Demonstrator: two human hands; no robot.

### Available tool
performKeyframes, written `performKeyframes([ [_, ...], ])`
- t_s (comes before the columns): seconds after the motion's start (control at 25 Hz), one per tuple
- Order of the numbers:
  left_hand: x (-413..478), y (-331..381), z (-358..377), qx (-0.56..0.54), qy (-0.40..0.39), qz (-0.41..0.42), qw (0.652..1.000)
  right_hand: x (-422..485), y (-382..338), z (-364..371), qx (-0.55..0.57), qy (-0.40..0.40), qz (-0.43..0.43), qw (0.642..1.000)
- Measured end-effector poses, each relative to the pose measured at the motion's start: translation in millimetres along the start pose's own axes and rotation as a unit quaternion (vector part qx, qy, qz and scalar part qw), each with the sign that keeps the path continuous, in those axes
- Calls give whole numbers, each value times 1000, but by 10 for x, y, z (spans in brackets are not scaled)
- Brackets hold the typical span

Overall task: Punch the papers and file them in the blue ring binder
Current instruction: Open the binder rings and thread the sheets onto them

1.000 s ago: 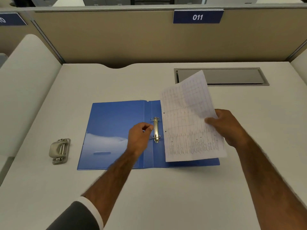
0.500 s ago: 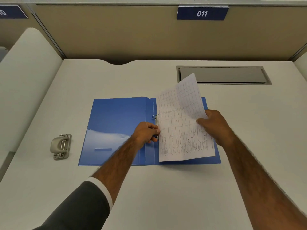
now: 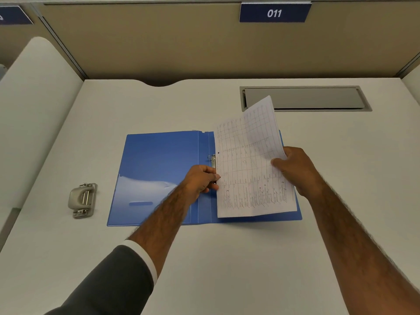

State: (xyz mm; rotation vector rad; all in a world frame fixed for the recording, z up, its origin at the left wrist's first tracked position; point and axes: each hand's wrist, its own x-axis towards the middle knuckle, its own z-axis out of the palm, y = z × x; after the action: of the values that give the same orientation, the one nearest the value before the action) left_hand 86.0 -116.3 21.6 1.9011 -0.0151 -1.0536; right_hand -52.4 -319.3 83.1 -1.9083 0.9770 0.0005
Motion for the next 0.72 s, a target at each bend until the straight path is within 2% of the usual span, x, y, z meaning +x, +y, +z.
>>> performKeyframes([
  [0.6,17,-37,-13,13,-40,-22,999,-66,1,-11,16,0,-25,1000],
  [0.72,24,-47,-13,21,-25,-14,999,-51,17,-4,11,2,-23,1000],
])
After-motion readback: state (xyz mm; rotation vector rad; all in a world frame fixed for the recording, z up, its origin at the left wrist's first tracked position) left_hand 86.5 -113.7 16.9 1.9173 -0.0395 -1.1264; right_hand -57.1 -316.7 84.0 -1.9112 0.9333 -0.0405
